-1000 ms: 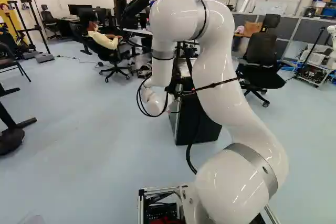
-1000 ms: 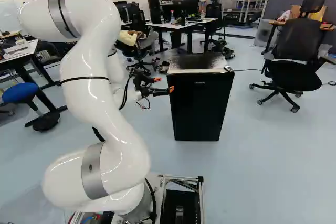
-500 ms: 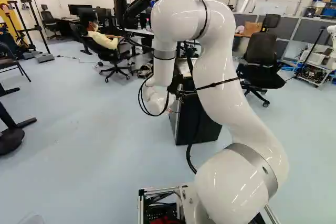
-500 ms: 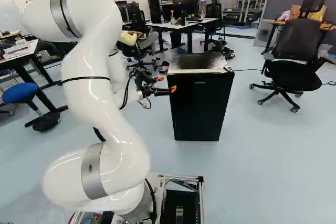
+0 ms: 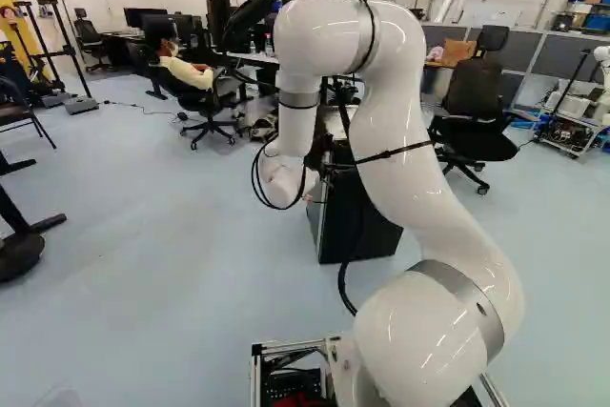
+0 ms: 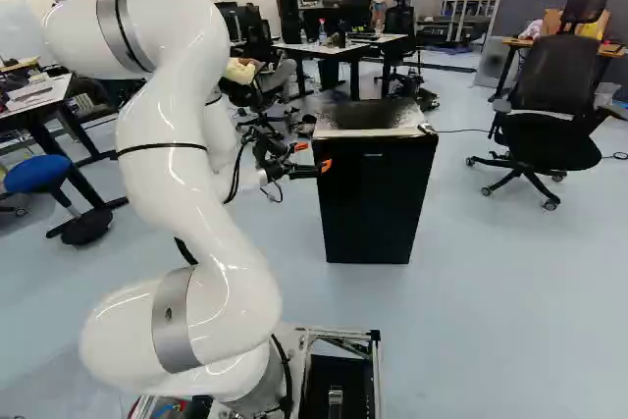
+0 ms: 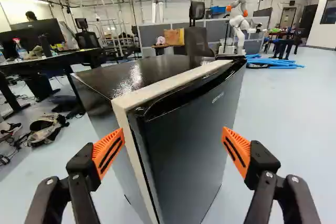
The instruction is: Grab a drink from the fridge
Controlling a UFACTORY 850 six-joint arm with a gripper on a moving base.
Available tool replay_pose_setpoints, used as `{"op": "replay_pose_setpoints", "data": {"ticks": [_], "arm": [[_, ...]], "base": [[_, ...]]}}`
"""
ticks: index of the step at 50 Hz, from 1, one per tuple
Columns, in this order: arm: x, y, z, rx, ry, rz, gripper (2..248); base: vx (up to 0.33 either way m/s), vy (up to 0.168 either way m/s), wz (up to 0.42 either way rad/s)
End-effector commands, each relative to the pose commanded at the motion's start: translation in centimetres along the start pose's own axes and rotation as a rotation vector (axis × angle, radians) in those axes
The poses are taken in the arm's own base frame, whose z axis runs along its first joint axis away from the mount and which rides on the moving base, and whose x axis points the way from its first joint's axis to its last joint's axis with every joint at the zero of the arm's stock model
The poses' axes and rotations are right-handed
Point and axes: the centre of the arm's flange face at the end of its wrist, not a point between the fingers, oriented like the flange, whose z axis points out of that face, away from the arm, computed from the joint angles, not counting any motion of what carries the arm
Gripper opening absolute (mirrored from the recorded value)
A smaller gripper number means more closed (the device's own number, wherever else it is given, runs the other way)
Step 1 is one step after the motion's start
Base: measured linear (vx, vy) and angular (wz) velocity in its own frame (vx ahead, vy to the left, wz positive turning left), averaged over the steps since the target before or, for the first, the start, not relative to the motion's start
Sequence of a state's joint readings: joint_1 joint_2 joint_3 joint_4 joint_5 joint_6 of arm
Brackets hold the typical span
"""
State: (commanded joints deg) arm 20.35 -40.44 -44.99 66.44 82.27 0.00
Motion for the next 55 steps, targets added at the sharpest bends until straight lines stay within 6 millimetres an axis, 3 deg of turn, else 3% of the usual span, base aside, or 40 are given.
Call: {"op": "replay_pose_setpoints", "data": {"ticks": [55], "arm": [[0.2,-0.9,1.7,-0.066,0.051,0.033,247]], "base": [[0.000,0.000,0.000]]}}
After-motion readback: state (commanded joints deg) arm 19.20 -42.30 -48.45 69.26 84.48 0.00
